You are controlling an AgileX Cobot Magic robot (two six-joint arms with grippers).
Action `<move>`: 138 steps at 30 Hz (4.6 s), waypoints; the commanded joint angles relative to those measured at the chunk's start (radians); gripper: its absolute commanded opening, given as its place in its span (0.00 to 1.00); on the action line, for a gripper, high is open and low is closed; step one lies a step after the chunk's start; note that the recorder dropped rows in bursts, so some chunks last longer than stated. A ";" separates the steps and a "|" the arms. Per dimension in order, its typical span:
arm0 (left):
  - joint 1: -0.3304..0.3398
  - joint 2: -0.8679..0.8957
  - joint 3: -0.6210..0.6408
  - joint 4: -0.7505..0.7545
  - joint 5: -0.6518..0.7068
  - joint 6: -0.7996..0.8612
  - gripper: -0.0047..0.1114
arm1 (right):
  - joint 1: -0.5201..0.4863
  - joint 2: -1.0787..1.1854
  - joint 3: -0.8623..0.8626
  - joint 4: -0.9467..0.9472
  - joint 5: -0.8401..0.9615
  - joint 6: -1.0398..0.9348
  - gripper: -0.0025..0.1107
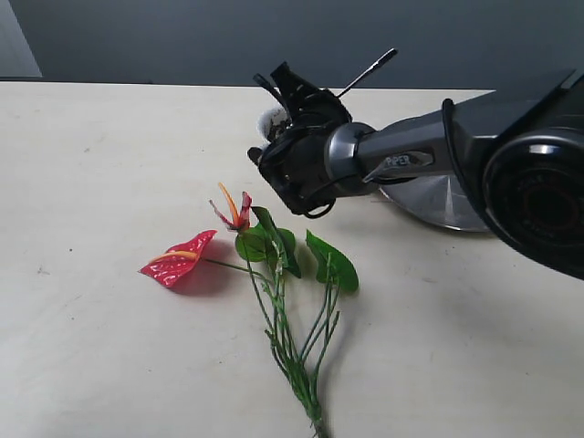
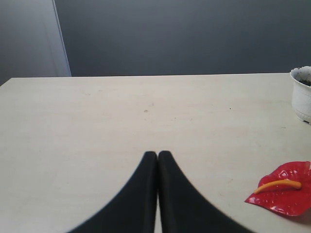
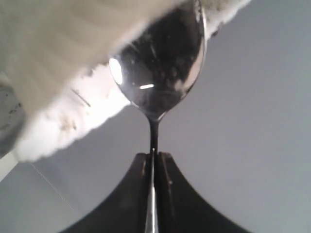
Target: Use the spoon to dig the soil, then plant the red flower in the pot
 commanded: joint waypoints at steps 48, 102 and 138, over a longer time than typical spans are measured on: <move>-0.006 0.005 -0.003 0.008 -0.007 -0.001 0.05 | -0.194 -0.285 -0.084 1.187 -0.001 0.247 0.02; -0.006 0.005 -0.003 0.008 -0.007 -0.001 0.05 | -0.622 -0.079 -0.084 1.668 -0.181 0.083 0.20; -0.006 0.005 -0.003 0.011 -0.007 -0.001 0.05 | -0.411 -0.981 0.847 2.559 -0.334 -0.576 0.21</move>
